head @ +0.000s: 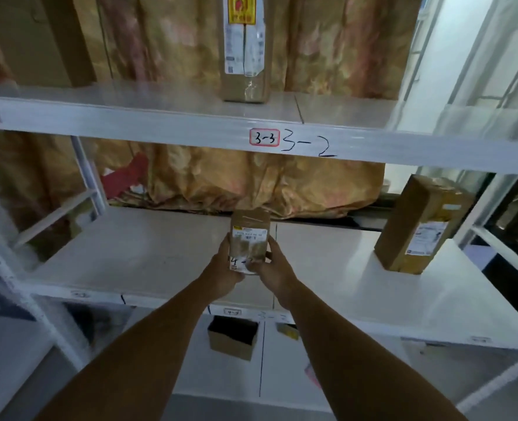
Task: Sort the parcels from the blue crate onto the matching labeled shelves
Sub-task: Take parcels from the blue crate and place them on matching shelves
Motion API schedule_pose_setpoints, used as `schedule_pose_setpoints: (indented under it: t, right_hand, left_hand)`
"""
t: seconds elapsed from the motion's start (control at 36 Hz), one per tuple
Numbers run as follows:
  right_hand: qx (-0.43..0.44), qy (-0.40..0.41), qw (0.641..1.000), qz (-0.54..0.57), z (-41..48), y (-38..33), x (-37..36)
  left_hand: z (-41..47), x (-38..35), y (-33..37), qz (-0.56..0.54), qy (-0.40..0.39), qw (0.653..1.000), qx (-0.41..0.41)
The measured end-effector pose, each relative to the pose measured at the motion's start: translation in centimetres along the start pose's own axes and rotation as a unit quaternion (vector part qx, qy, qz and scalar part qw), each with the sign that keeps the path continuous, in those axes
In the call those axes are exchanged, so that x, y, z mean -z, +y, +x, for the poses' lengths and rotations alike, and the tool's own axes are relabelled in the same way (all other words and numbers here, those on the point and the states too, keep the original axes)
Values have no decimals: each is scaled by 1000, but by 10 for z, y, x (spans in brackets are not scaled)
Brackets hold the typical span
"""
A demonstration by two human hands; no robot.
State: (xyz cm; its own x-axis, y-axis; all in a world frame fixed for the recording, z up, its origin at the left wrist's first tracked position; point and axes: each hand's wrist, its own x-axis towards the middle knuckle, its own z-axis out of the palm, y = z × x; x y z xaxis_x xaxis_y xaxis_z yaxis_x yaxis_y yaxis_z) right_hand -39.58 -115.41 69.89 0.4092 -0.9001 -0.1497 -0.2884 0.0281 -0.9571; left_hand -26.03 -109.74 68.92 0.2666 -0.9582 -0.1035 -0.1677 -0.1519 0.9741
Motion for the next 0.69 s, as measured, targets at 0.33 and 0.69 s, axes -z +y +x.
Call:
schedule_pose_setpoints:
  t: [0.33,0.69]
  right_hand:
    - [-12,-45,999,-15,122,61,-30]
    - [-22,-8,998,52,212,110,-66]
  left_hand:
    - [113,10,-73,-15,26,1000,3]
    - [181,33,-111,22,41,999,17]
